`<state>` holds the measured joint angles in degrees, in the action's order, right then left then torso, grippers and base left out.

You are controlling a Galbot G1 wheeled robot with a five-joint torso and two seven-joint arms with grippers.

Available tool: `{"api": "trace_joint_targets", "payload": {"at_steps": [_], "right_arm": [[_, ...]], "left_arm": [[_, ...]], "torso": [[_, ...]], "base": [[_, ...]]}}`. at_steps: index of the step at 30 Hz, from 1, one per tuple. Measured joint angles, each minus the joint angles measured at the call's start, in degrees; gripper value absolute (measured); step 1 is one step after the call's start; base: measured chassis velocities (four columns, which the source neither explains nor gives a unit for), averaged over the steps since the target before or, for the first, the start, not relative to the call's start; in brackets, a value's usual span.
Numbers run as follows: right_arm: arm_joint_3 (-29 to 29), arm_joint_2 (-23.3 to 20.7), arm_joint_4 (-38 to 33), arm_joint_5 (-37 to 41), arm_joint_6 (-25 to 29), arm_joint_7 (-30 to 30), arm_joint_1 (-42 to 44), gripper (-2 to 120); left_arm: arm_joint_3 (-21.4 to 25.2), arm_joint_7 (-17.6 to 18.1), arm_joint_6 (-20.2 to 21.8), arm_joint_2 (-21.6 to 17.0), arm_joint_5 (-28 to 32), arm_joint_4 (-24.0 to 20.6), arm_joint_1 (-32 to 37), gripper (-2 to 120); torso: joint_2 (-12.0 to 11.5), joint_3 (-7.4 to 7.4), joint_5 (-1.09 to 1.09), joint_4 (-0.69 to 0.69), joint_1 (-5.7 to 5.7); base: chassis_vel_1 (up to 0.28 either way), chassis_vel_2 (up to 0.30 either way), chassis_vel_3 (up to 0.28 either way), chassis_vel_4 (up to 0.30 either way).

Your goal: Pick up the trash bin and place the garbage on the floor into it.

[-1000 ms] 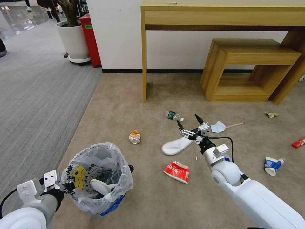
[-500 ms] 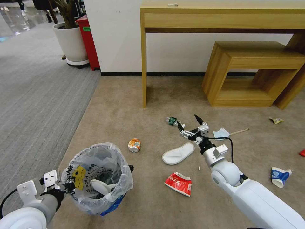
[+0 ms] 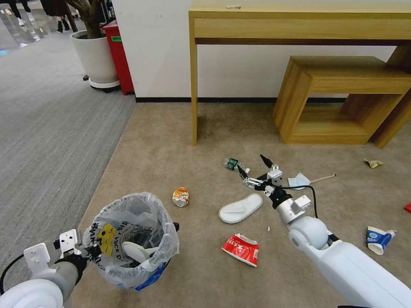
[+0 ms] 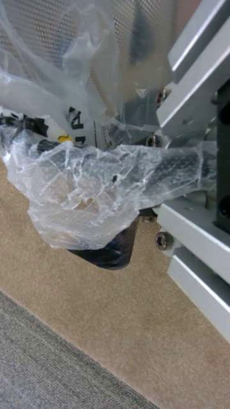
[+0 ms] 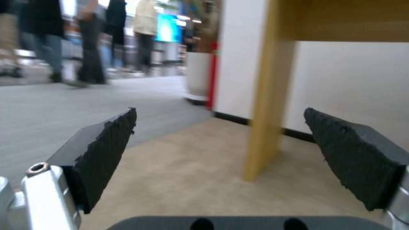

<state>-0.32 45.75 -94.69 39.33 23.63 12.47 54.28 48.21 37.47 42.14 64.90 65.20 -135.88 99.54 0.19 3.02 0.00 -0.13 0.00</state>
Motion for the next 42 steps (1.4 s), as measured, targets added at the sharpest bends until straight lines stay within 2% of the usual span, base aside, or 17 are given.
{"api": "trace_joint_targets", "payload": {"at_steps": [4,7,15,24,29,34,42], "right_arm": [[0.2,-2.5,0.2,3.1,2.1,6.7,0.8,100],[0.7,-3.8,0.3,3.3,2.1,7.8,1.3,100],[4.1,-8.2,-1.6,0.7,-7.9,2.9,3.8,100],[1.2,-12.9,-2.8,0.9,-14.1,-2.9,5.1,100],[0.2,-15.5,-3.6,0.1,-17.6,-3.5,5.5,100],[-0.5,-16.7,-3.6,-0.9,-18.5,-2.9,5.7,100],[-2.3,-19.8,-5.4,-0.8,-24.7,-1.5,6.4,100]], "left_arm": [[-0.2,-0.1,0.0,0.2,-0.2,0.5,-0.4,1],[-0.3,-0.1,0.0,0.2,-0.3,0.7,-0.5,1],[-0.7,-0.4,0.0,0.3,-0.7,1.3,-1.0,1],[-0.8,-0.6,0.0,0.1,-0.8,1.9,-1.3,1],[-1.1,-1.1,0.0,0.3,-1.4,2.3,-1.4,1],[-1.3,-1.3,0.0,0.4,-1.8,2.3,-1.4,1],[-1.3,-1.6,0.0,0.5,-2.3,2.3,-1.5,1]], "torso": [[0.0,0.0,0.0,0.0,0.0],[0.0,0.0,0.0,0.0,0.0],[0.0,0.0,0.0,0.0,0.0],[0.0,0.0,0.0,0.0,0.0],[0.0,0.0,-0.01,0.0,0.0],[0.0,0.0,0.0,0.0,0.0],[0.0,0.0,0.0,0.0,0.0]], "base": [[0.0,0.0,0.0,0.0],[0.0,0.0,0.0,0.0],[0.0,0.0,0.0,0.0],[0.0,0.0,0.0,0.0],[0.0,0.0,0.0,0.0],[0.0,0.0,0.0,0.0],[0.0,0.0,0.0,0.0]]}}
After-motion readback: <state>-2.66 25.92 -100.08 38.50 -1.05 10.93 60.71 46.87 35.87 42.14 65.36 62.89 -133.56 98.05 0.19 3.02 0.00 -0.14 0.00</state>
